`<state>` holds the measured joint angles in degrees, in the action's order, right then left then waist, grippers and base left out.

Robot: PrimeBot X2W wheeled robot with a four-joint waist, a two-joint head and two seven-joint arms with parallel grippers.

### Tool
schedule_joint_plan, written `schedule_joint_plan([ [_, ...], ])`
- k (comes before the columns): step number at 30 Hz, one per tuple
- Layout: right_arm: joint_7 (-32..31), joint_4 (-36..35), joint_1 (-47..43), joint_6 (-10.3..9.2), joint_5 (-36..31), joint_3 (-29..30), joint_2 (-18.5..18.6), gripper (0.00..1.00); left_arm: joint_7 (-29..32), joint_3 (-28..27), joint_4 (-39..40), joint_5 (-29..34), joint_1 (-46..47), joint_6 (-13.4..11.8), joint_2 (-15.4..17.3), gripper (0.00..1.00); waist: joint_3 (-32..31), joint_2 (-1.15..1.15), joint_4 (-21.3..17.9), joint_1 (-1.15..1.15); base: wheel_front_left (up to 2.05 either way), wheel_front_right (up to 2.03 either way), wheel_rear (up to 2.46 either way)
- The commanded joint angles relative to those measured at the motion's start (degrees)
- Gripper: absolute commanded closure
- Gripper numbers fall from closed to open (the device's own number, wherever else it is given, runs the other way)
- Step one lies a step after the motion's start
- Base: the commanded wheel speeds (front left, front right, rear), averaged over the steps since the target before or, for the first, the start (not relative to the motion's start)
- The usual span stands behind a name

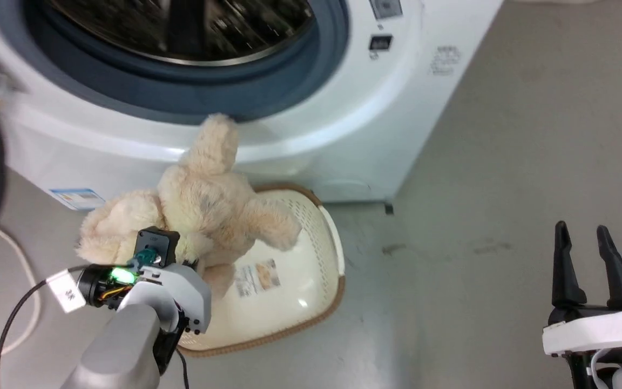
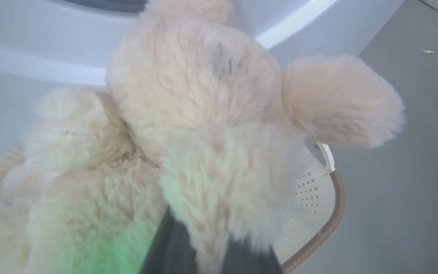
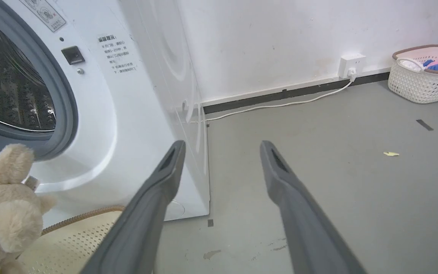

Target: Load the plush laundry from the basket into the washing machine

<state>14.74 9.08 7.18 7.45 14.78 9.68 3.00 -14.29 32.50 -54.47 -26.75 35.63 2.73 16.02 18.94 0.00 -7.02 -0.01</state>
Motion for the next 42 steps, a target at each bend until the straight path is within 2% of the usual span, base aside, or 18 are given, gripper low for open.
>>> schedule_joint_plan([
  [1, 0.26, 0.04, -0.73, 0.03, -0.44, 0.16, -0.13, 0.00, -0.69, -1.22, 3.67, 0.75, -2.22, -1.08, 0.88, 1.00, -3.90, 0.00, 2.76, 0.01, 0.00, 0.00, 0.00],
  [8, 0.26, -0.38, -2.15, 0.03, -0.57, 0.87, -0.13, 0.00, -0.70, -6.33, 20.48, 3.75, -9.83, -3.68, 2.94, 1.00, -6.20, 0.00, 3.82, 0.01, 0.00, 0.00, 0.00],
  [13, 0.26, -1.36, -2.16, 0.03, 0.07, 0.60, -0.13, 0.00, -0.70, -9.74, 29.75, 4.81, -12.27, -4.88, 4.86, 1.00, -4.60, 0.00, 3.30, 0.01, 0.00, 0.00, 0.00],
  [17, 0.26, -2.02, -1.12, 0.03, 0.48, -0.29, -0.13, 0.00, -0.22, -10.68, 34.94, 5.61, -10.57, -4.96, 7.11, 1.00, -1.13, 0.00, 1.98, 0.01, 0.00, 0.00, 0.00],
  [23, 0.26, -2.91, 1.65, 0.03, 1.42, -1.75, -0.13, 0.00, 5.62, -11.83, 41.17, 5.86, -2.20, -4.12, 10.23, 1.00, 6.13, 0.00, -1.02, 0.01, 0.00, 0.00, 0.00],
  [29, 0.26, -3.09, 5.66, 0.03, 9.27, -3.06, -0.13, 0.00, 12.50, -15.17, 41.90, 4.06, 10.10, -2.20, 14.22, 1.00, 12.87, 0.00, -5.54, 0.01, 0.00, 0.00, 0.00],
  [35, 0.26, -4.38, 8.89, 0.03, 17.54, -4.16, -0.13, 0.00, 19.27, -16.37, 37.60, 4.33, 24.21, 0.41, 18.49, 1.00, 18.72, 0.00, -9.80, 0.01, 0.00, 0.00, 0.00],
  [39, 0.26, -6.14, 10.51, 0.03, 19.31, -5.61, -0.13, 0.00, 21.98, -15.60, 32.95, 5.80, 33.70, 1.74, 20.07, 1.00, 21.75, 0.00, -12.25, 0.01, 0.00, 0.00, 0.00],
  [40, 0.26, -6.14, 10.51, 0.03, 19.31, -5.61, -0.13, 0.00, 21.98, -15.60, 32.95, 5.80, 33.70, 1.74, 20.07, 1.00, 21.75, 0.00, -12.25, 0.01, 0.00, 0.00, 0.00],
  [41, 0.26, -7.01, 10.91, 0.03, 20.07, -6.13, -0.13, 0.00, 22.79, -15.17, 30.05, 6.36, 38.29, 2.19, 20.23, 1.00, 23.05, 0.00, -13.21, 0.01, 0.00, 0.00, 0.00],
  [42, 0.26, -7.01, 10.91, 0.03, 20.07, -6.13, -0.13, 0.00, 22.79, -15.17, 30.05, 6.36, 38.29, 2.19, 20.23, 1.00, 23.05, 0.00, -13.21, 0.01, 0.00, 0.00, 0.00],
])
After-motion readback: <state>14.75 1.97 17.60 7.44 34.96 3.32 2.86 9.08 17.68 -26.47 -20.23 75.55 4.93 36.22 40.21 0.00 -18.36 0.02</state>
